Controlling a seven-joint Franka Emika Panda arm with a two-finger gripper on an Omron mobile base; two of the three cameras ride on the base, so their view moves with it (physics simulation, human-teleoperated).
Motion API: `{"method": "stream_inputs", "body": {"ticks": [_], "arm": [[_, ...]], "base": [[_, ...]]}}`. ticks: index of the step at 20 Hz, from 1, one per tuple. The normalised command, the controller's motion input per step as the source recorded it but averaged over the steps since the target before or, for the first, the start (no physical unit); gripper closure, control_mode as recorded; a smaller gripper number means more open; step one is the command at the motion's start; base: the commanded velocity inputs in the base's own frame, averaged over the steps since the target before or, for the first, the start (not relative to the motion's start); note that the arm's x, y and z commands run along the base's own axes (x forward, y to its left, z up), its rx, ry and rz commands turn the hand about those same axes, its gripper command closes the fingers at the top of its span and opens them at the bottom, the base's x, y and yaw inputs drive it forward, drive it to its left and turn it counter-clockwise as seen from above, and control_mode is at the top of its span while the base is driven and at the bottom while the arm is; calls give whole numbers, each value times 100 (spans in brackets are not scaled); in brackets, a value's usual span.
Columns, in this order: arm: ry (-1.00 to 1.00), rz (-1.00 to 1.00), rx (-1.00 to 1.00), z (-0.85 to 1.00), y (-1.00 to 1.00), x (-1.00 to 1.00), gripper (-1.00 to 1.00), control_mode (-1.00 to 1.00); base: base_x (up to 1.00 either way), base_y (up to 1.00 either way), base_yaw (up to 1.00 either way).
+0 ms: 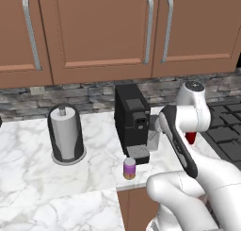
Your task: Four empty soda cans are scattered around the kitchen. Gather all the cans and cluster them next to the stove for recycling.
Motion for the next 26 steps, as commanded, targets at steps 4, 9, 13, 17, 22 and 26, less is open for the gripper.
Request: {"method": "stream_inputs", "body": {"ticks": [4, 9, 13, 17, 22, 26], "arm": [[0, 0, 0, -29, -13, 0, -100, -100], [0, 0, 0, -35, -1, 0, -100, -100], [0, 0, 0, -29, 1, 0, -100, -100], [0, 2, 0, -20, 8, 0, -100, -100], [0, 2, 0, -9, 21, -3, -100, -100], [0, 2, 0, -1, 25, -7, -100, -100]], "base": [[0, 0, 0], [0, 0, 0], [0, 0, 0], [0, 0, 0], [0, 0, 0], [0, 0, 0]]}}
